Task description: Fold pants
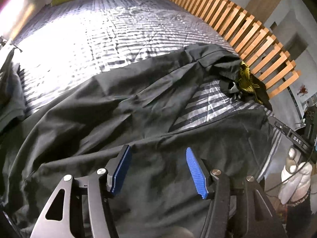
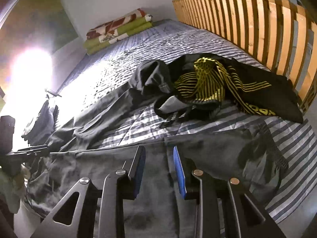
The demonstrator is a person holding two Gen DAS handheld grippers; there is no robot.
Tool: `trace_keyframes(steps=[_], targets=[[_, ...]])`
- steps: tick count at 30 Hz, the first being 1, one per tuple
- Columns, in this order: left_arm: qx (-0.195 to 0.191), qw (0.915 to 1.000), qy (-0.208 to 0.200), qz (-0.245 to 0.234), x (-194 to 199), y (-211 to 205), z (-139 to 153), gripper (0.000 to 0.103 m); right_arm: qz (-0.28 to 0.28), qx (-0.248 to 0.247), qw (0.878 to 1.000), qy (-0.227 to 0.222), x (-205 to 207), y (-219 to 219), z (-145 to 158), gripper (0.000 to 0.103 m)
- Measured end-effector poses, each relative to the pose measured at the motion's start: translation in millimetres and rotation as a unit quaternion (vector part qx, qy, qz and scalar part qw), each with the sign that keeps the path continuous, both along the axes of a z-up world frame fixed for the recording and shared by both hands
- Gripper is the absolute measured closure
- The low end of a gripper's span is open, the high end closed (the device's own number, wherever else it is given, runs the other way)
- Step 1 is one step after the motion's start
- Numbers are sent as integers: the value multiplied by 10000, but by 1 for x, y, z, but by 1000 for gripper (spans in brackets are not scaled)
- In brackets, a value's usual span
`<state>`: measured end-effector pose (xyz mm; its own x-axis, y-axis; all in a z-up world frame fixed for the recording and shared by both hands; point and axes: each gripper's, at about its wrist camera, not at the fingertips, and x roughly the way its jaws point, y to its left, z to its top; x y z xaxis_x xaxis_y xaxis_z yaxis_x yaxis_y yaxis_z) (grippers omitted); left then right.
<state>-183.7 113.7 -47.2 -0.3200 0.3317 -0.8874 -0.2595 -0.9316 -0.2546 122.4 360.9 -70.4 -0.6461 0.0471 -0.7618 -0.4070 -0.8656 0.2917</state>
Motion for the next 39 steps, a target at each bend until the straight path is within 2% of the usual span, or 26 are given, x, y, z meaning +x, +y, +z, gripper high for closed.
trace_keyframes(steps=[3,15,20,24,27,39], targets=[[-145,9998,-112,-7,-14,11,-13,42,-110,-18,9999,-63,0,8,-7,76],[-170,9993,-285,-188,-45,30,-38,39,-123,-182,9963,-827,-8,24,-62,76],[-373,9986,-270,-244,-56,33,-46,38,-164,-186,9963,-824,-8,29,-60,76],[-286,9989,-288,-216,-64,35,-49,35,-168,-168,9970,-735,-9,29,-53,76],[-360,9987,-298,-224,-69,37,-54,35,-111,-145,9969,-760,-11,26,-52,72],[-531,9974,-484,-108,-75,33,-77,35,8,-109,9929,-1188,-15,21,-82,70]])
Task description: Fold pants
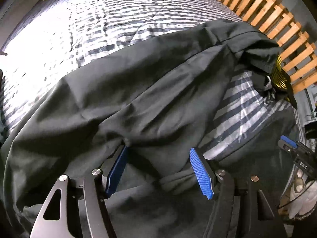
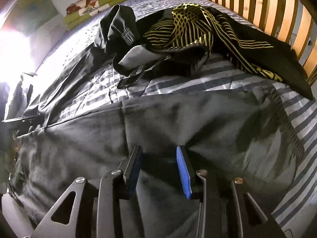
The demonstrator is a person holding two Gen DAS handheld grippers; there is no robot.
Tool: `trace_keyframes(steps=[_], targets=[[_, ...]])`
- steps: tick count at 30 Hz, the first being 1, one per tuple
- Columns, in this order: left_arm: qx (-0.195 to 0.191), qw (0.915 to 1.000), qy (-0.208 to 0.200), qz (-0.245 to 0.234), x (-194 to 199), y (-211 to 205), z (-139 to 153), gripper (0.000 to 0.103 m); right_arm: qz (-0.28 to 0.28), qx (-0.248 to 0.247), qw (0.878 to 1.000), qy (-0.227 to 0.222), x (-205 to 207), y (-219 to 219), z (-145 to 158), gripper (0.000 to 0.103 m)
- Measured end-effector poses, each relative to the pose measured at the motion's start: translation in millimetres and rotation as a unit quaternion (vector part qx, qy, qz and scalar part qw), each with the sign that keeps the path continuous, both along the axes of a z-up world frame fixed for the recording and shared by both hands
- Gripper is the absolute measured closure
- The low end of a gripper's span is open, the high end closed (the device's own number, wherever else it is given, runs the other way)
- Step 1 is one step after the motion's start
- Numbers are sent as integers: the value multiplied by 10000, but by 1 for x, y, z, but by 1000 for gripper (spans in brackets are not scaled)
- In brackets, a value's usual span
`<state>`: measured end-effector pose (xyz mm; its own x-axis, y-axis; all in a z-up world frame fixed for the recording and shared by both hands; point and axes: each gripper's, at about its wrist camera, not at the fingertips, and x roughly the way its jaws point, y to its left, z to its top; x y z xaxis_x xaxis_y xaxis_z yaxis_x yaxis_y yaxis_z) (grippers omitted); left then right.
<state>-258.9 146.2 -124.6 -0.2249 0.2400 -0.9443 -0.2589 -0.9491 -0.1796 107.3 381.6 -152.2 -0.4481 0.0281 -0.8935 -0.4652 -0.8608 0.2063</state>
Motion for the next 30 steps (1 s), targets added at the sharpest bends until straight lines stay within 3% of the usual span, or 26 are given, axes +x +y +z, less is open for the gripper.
trace_keyframes(steps=[3,8,10,16,17,21,24,26,27,28,30], targets=[[130,9999,36,36,-1,-2,4,34,35,11,10000,3,0,2,9,66],[174,9998,105,-64,-11,7,7,30,-164,18,9988,455,-6,23,43,61],[181,9996,137,-155,-13,15,7,29,-322,-97,9974,641,-13,37,58,49],[-215,9988,306,-313,-28,35,-3,29,-527,-474,9899,1231,-50,66,83,46],[-244,9989,303,-276,-31,34,-5,32,-483,-554,9894,1254,-60,66,82,45],[-456,9981,393,-128,-42,25,-9,100,-196,-493,9938,980,-109,68,68,44],[-241,9991,341,-59,-43,13,-6,103,-117,27,9976,679,-143,65,56,44],[-203,9986,481,-65,-38,5,4,103,-116,120,9976,671,-155,67,52,55],[-164,9984,542,-85,-35,1,10,103,-112,95,9976,678,-159,68,52,84],[-131,9980,615,-104,-30,-5,17,103,-82,36,9977,678,-162,69,53,98],[-102,9968,783,-137,-21,-18,34,103,-67,152,9969,771,-163,67,61,98]])
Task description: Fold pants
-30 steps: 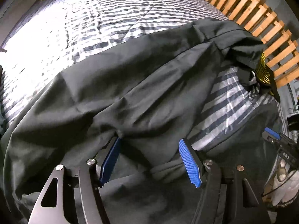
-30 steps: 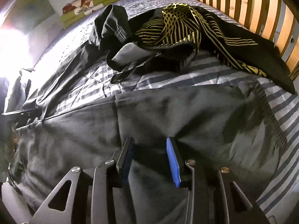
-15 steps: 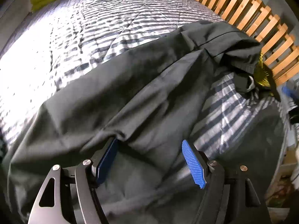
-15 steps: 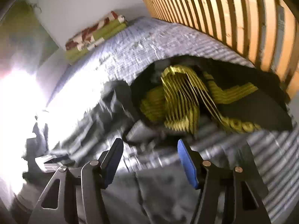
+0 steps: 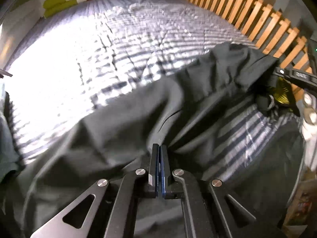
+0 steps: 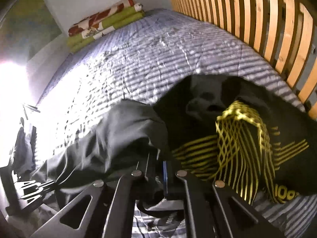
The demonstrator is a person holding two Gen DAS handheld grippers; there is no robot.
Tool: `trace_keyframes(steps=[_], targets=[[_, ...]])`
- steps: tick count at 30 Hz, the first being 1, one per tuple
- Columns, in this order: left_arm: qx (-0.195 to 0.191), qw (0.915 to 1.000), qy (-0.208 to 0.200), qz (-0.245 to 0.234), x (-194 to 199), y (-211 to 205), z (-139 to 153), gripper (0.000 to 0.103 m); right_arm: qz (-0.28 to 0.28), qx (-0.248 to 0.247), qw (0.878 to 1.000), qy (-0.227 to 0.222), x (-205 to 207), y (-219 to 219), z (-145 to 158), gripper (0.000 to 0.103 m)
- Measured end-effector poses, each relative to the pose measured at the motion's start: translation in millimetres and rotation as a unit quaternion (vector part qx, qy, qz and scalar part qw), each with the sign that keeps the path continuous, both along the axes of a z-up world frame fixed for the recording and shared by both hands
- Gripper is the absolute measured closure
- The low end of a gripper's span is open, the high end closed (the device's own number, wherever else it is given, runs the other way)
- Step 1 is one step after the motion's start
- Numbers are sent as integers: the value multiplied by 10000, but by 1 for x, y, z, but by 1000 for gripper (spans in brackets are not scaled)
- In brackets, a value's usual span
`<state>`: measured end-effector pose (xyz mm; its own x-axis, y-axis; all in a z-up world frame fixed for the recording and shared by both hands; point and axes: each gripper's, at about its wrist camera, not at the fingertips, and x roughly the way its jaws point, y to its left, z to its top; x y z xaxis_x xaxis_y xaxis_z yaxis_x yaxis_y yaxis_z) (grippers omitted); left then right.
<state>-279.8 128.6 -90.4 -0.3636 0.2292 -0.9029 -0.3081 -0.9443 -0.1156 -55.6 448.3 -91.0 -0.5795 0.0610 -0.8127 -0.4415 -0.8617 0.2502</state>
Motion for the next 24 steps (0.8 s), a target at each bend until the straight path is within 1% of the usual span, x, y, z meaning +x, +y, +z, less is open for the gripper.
trace_keyframes(steps=[3,5,8,9,11,12,13,15,17,19,20,21,22,24], targets=[[174,9996,168,111,13,-23,23,103,-1,331,9994,121,6,-1,21,100],[245,9992,311,105,28,-38,40,103,69,555,9980,311,20,-5,42,100],[353,9984,441,-64,61,-60,58,103,249,925,9943,468,59,-19,64,100],[384,9983,429,-122,73,-67,62,103,340,1011,9931,487,69,-25,67,100],[206,9985,423,-277,104,-73,62,103,641,1272,9889,417,100,-46,65,99],[119,9986,385,-349,113,-76,59,103,805,1322,9875,299,115,-58,57,94],[-38,9987,292,-420,125,-79,50,103,1030,1228,9870,79,129,-70,44,86],[-325,9981,26,-522,141,-85,29,103,1377,837,9859,-450,154,-85,13,78],[-471,9977,-207,-439,148,-94,10,103,1364,480,9869,-720,177,-90,-12,78],[-575,9975,-291,-299,150,-104,-1,103,1141,71,9911,-690,192,-83,-22,77],[-529,9979,-326,-202,148,-108,-2,103,1005,-168,9930,-595,197,-77,-23,77],[-463,9982,-371,-87,146,-115,-4,103,869,-402,9943,-476,201,-70,-23,74],[-446,9982,-407,15,144,-121,-7,103,705,-643,9948,-347,203,-60,-20,67],[-500,9977,-449,109,143,-127,-11,103,463,-899,9947,-205,199,-45,-16,63]])
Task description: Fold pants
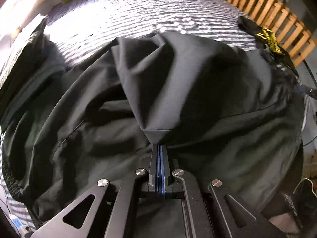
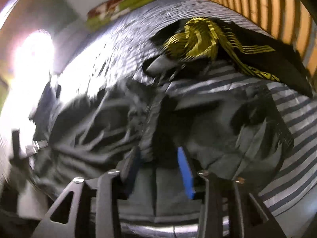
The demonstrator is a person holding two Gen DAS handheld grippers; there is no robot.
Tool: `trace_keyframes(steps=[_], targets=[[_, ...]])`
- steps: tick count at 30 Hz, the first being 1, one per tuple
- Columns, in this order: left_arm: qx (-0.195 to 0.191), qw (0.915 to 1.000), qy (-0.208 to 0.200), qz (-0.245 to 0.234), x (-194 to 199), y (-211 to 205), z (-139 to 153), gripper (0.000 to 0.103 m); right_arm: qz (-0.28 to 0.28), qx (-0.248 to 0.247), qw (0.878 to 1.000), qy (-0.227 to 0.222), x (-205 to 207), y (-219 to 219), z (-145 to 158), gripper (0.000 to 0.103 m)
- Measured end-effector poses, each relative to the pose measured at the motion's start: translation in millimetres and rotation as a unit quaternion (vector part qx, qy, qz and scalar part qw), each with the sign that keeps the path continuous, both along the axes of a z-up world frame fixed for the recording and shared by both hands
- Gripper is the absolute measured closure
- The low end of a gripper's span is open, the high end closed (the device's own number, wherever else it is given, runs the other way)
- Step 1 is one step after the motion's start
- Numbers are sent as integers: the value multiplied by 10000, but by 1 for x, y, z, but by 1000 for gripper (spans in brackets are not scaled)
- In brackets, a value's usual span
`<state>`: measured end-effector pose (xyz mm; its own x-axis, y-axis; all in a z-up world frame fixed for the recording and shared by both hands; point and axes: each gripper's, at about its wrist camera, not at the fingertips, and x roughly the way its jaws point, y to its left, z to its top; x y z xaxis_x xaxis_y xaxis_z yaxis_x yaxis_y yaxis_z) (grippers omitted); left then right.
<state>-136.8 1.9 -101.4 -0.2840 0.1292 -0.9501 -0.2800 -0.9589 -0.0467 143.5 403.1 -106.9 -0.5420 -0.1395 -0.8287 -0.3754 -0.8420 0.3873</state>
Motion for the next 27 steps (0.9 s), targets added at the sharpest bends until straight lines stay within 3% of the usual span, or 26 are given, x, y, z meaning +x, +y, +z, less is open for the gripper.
trace_keyframes(steps=[5,11,13,14,15,16,18,22,27], targets=[[67,9999,-83,5,5,-1,-7,103,-4,-401,9992,-68,-35,8,-5,60],[59,9998,-164,-79,5,-1,-15,103,123,-537,9965,-632,-71,-13,-45,59],[74,9997,-185,-114,6,0,-17,103,169,-263,9982,-516,-77,-24,-45,60],[82,9997,-190,-121,6,3,-20,103,237,-137,9981,-546,-80,-29,-44,64],[99,9997,-192,-138,6,4,-20,103,296,-38,9982,-528,-82,-34,-42,84],[120,9996,-186,-155,7,4,-20,103,374,-8,9980,-519,-84,-38,-40,92],[206,9994,-177,-197,4,8,-19,103,416,129,9982,-412,-84,-41,-28,94],[477,9979,-151,-412,-1,32,-10,103,474,851,9952,80,-88,-39,26,95],[819,9923,28,-927,-22,95,2,103,439,2061,9760,552,-111,-20,101,95]])
